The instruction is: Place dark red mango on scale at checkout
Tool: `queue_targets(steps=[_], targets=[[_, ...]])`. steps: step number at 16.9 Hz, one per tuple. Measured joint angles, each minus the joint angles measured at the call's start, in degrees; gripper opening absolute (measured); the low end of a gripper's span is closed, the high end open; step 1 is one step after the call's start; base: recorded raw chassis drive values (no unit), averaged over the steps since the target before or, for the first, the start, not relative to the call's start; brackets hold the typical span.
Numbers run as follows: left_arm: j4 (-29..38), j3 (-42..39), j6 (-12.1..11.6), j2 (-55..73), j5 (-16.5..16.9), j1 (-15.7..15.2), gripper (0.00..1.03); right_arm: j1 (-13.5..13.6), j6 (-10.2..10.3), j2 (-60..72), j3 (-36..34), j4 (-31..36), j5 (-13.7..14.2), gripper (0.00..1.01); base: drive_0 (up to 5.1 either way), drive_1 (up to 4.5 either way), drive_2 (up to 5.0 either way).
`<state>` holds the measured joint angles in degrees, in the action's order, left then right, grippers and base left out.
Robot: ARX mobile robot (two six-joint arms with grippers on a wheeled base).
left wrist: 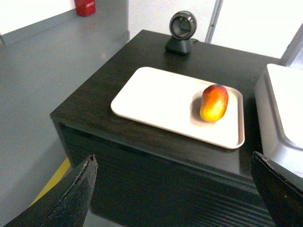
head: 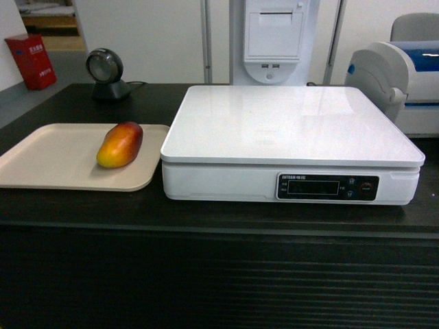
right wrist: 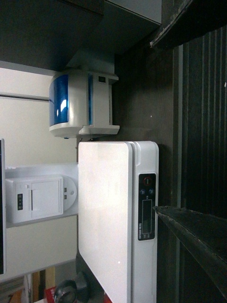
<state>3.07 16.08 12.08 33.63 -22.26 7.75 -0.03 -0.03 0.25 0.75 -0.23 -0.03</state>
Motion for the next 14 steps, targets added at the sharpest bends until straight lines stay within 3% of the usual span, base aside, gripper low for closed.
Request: queue_targets(steps=[1,2,3,5,10,14], targets=[[10.6,4.9,-0.9,15.0,2.1,-0.9,0.98,0.0,0.0,0.0,0.0,0.0,0.0,0.98,0.0,0.0,0.0],[15.1,7.9,-1.9,22.4,3.1,-1.1,0.98,0.0,0.0,0.0,0.0,0.0,0.0,0.98,0.0,0.0,0.0],[19.5,12.7,-2.8,31.0,3.8,-1.3,0.98,0.0,0.0,0.0,0.0,0.0,0.0,0.98,0.0,0.0,0.0],[22.0,25.0,-5.0,46.7,5.4,-1.1,0.98,0.0,0.0,0.0,0.0,0.0,0.0,0.98,0.0,0.0,0.0],[6.3,61.9,-8.3,82.9,9.2,-0.6,0.98,0.0,0.0,0.0,0.0,0.0,0.0,0.98,0.0,0.0,0.0],[-7.5,85.8,-9.8,99.4,11.6,-1.5,0.98,0.0,0.0,0.0,0.0,0.0,0.0,0.98,0.0,0.0,0.0]])
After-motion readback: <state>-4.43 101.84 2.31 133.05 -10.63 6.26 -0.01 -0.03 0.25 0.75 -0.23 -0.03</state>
